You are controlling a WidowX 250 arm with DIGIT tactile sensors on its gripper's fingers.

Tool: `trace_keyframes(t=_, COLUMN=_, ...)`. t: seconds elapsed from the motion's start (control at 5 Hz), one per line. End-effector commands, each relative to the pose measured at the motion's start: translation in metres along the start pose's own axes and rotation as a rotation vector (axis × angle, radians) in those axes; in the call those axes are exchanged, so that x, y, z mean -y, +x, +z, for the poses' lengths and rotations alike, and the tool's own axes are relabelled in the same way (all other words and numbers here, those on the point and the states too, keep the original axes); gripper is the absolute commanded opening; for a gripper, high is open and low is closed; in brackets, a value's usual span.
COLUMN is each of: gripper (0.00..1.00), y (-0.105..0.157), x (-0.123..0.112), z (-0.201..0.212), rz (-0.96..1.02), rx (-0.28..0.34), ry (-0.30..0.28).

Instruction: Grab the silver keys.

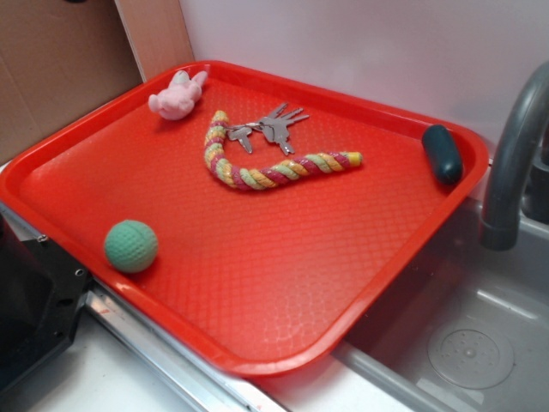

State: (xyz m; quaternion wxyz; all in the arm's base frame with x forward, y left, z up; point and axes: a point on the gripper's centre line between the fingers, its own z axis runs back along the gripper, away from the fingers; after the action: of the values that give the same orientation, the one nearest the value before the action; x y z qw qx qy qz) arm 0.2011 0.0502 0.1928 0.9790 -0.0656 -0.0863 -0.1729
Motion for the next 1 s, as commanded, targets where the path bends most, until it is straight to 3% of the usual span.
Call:
trace_keyframes(t=0.0, gripper=1.00, y=0.029, x=-0.016, z=-0.064, rz=-0.097, rx=0.037, ry=-0.222)
trace_keyframes(t=0.2, gripper=1.00, y=0.030, x=0.004, z=-0.058, rz=-0.108, rx=0.069, ry=-0.240)
trace_keyframes(t=0.4, gripper=1.00, y=0.031, x=0.014, z=-0.060, rz=-0.135, rx=0.094, ry=-0.122)
trace_keyframes(t=0.8, gripper=1.00, y=0.031, x=0.014, z=-0.060, rz=-0.135, rx=0.094, ry=-0.122)
